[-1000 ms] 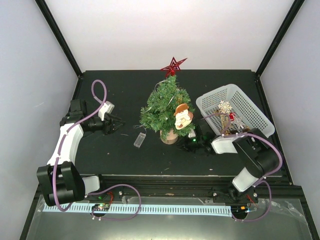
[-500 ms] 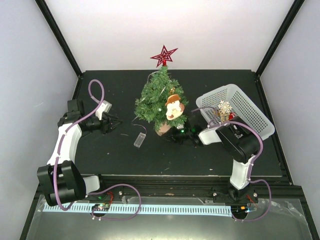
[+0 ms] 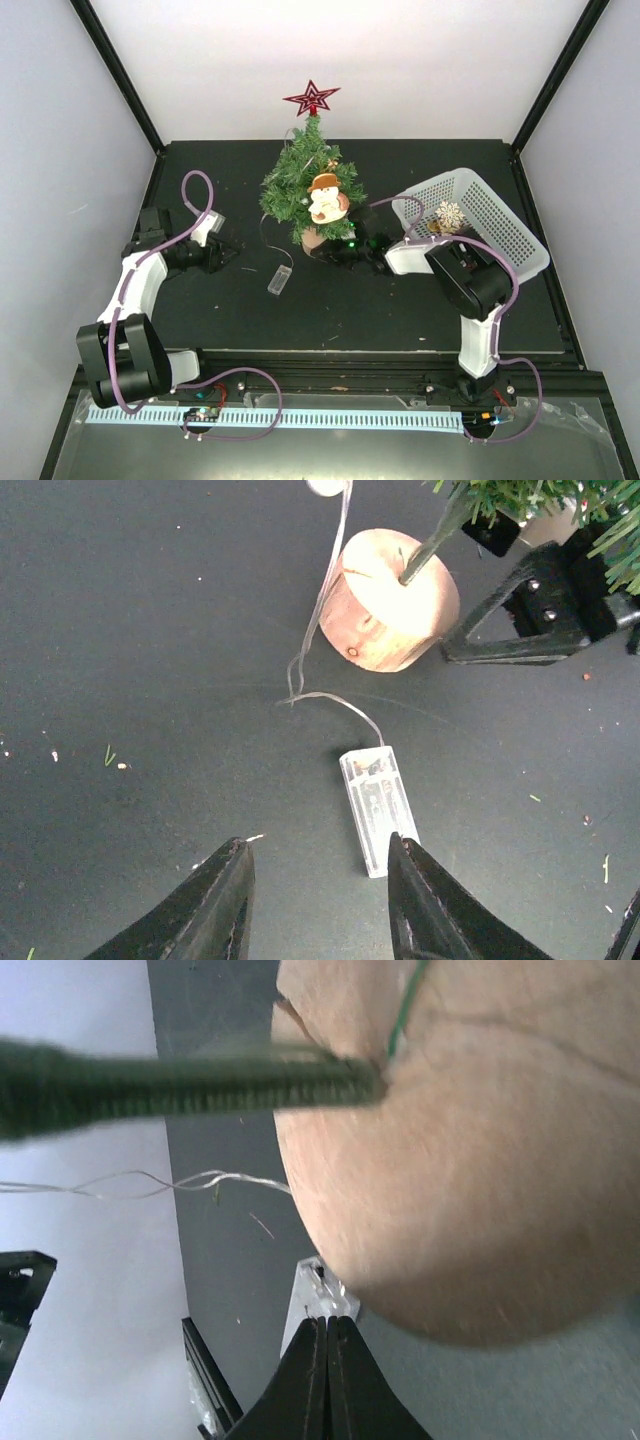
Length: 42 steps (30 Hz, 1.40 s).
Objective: Decorate the small christmas tree
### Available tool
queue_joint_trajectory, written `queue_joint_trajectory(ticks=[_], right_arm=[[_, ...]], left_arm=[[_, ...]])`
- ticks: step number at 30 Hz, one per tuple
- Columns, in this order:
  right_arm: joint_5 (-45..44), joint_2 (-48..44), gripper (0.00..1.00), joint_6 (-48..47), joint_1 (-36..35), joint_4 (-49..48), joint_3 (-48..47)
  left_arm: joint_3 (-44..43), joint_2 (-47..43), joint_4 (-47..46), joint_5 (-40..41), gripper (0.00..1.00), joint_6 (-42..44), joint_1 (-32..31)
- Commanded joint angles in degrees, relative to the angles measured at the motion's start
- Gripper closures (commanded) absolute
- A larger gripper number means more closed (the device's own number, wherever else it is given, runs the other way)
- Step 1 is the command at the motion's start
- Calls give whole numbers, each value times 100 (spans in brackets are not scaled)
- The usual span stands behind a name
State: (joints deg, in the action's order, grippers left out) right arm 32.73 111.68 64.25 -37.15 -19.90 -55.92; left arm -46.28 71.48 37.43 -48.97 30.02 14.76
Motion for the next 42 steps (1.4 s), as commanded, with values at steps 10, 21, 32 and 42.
queue_joint_trajectory(ticks=[10,21,32,42], right_arm=[[-471,-1364,64,-1525,-209,1338,805],[-3155,-2870,41,-2752,-1524,3887,840],[-3808,-3459,40,-2823,-2128,4919,626],[-4409,-3586,41,-2751,-2129,5145,418]], left_arm=[[58,466,-108,-309,66,307,40],[-151,255,-222,-268,60,52,60],[301,296,-739,776,73,-111,-856],[265,896,-1020,1851,88,-252,-1473]])
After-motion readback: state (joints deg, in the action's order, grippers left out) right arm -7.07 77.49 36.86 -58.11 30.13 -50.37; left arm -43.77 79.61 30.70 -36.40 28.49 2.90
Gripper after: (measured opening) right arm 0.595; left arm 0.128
